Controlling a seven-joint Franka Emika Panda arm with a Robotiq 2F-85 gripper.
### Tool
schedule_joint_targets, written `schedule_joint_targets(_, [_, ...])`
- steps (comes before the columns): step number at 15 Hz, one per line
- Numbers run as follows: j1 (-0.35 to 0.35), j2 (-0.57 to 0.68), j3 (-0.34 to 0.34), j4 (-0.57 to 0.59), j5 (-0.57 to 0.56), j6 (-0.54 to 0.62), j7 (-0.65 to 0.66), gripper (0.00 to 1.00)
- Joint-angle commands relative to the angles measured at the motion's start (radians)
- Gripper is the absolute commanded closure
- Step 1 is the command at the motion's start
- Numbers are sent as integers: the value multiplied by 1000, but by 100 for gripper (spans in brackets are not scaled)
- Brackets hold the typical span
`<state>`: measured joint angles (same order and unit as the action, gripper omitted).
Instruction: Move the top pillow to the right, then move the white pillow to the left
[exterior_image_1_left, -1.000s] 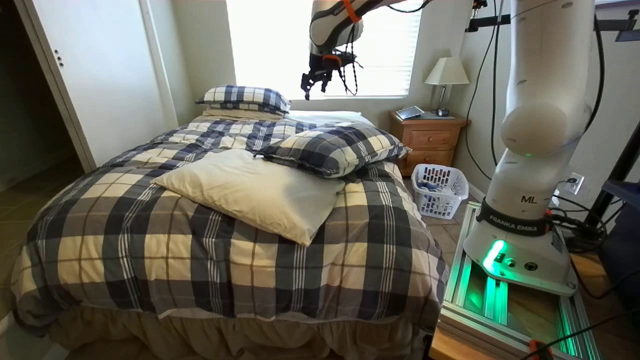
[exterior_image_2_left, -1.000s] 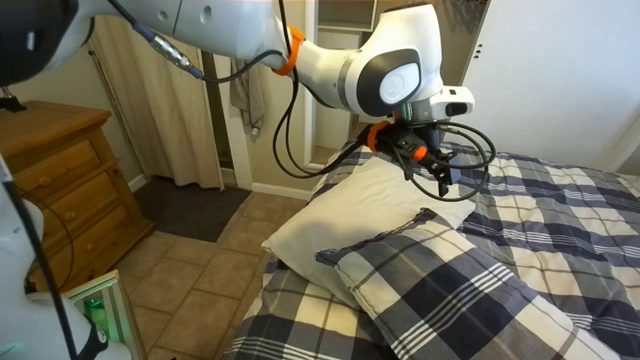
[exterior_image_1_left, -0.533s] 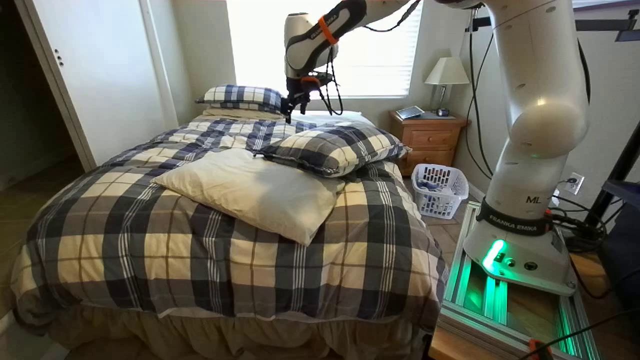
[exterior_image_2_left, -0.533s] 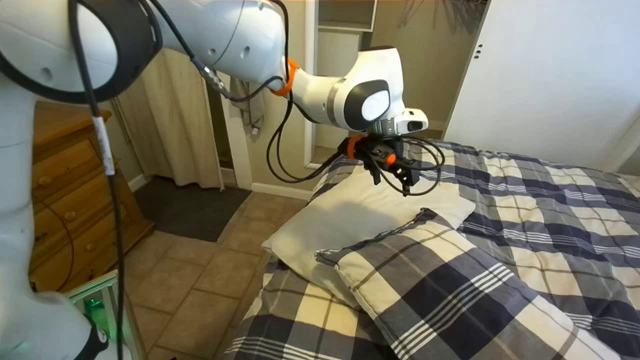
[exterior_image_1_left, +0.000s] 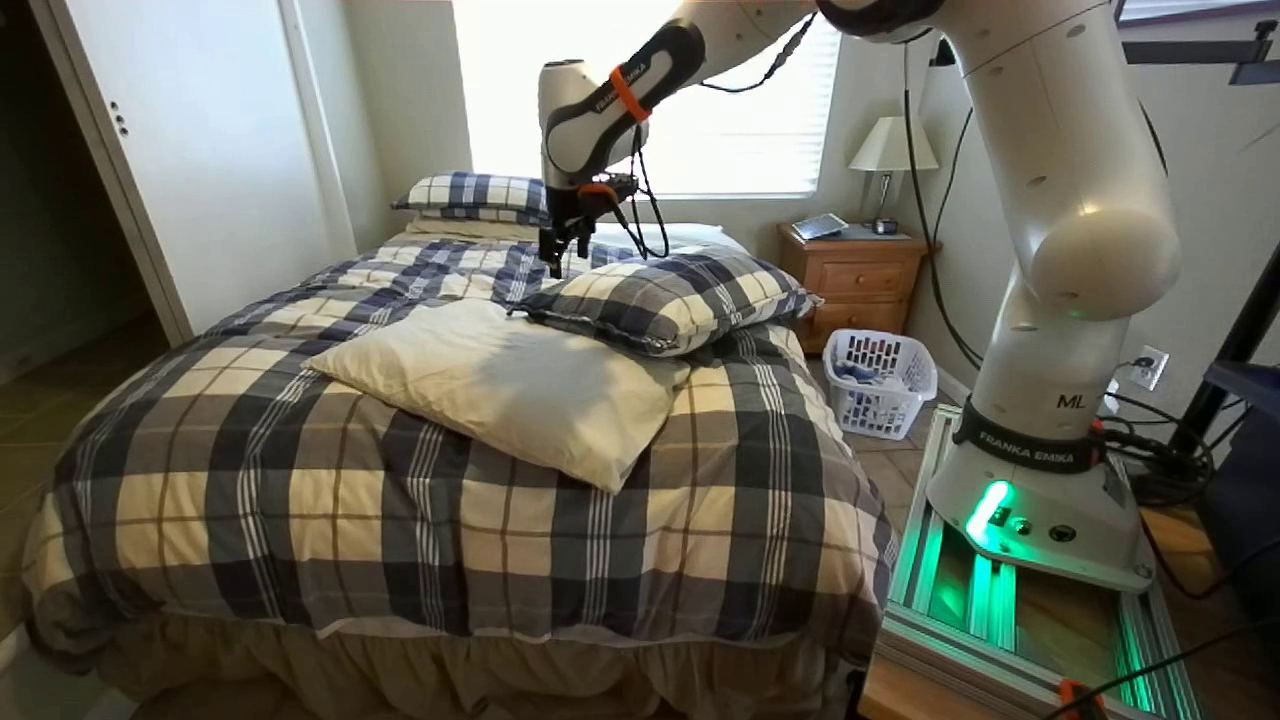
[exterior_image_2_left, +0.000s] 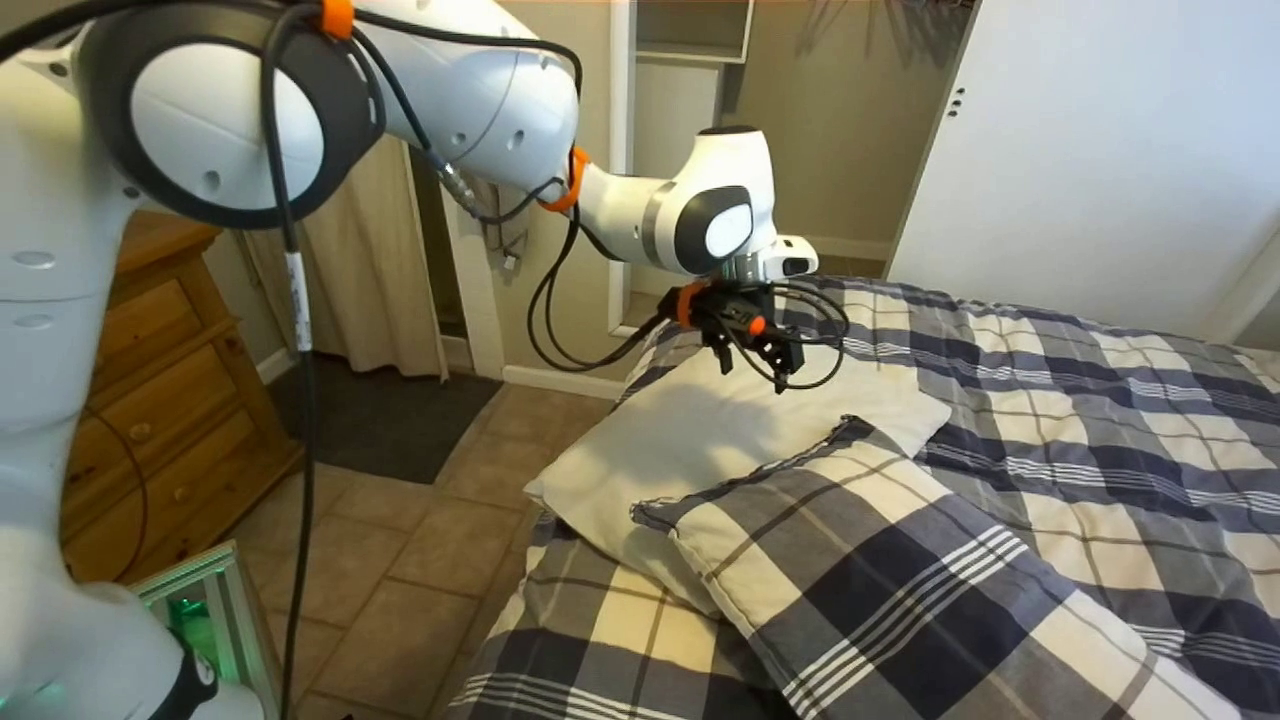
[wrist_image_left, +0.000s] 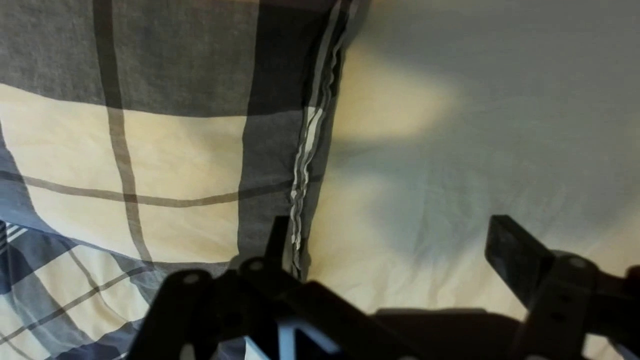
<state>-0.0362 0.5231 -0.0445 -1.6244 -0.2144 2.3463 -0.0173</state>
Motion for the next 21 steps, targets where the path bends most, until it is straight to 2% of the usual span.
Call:
schedule_joint_targets(1, [7,0,-10,5,7,-4,-7,0])
schedule_joint_targets(4, [14,64,6,77,26,21,-5,0])
schedule_joint_targets(8, [81,171,8,169,14,15,64,0])
schedule_joint_targets(15, [192,383,-4,399,25,-65,212,0])
schedule_joint_targets(18, [211,434,0,469,33,-50,246,0])
schedule_joint_targets(21, [205,495,34,547,69,-89,211,0])
